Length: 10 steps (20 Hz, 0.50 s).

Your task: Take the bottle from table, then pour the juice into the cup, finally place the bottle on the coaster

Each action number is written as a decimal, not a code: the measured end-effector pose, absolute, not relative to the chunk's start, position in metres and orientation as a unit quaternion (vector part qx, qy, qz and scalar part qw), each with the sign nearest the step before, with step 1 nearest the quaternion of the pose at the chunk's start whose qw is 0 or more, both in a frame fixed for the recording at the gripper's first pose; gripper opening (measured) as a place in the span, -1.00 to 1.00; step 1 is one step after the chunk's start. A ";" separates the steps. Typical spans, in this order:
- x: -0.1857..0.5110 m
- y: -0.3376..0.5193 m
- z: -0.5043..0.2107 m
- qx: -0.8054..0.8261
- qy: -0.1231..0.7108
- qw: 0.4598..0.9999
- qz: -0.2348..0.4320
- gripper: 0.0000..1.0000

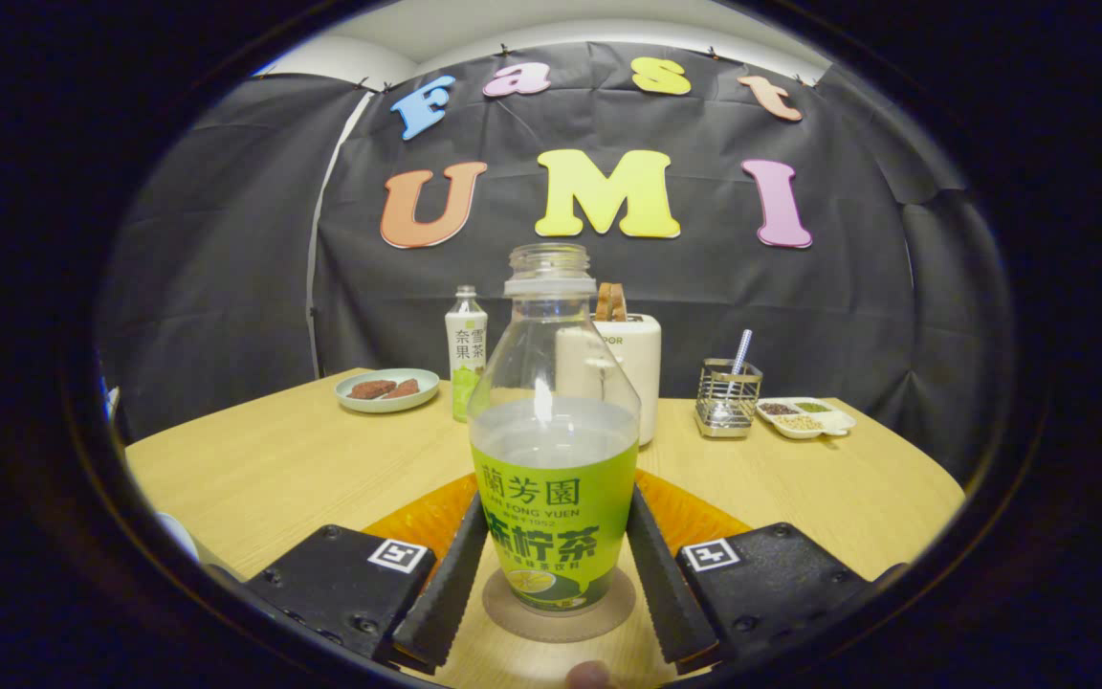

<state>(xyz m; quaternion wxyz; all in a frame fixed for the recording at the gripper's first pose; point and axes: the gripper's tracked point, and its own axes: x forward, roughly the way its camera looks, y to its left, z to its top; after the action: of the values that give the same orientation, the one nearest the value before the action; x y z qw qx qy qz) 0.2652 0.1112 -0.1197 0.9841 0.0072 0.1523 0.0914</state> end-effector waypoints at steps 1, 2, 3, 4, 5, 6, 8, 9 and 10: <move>0.266 0.112 -0.119 0.007 0.153 0.984 0.093 0.66; 0.265 0.112 -0.120 0.005 0.156 0.983 0.094 0.67; 0.264 0.112 -0.119 0.002 0.158 0.983 0.095 0.72; 0.262 0.112 -0.118 0.002 0.157 0.983 0.094 0.77; 0.261 0.111 -0.114 0.003 0.155 0.984 0.092 0.83; 0.259 0.109 -0.112 0.004 0.153 0.984 0.089 0.89; 0.252 0.105 -0.104 0.005 0.147 0.986 0.081 1.00; 0.250 0.102 -0.099 0.004 0.142 0.987 0.074 1.00; 0.245 0.098 -0.093 0.001 0.137 0.988 0.068 1.00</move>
<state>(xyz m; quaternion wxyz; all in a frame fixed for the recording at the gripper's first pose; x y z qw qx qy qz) 0.2453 0.0984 -0.0928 0.9882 0.0013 0.1372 0.0682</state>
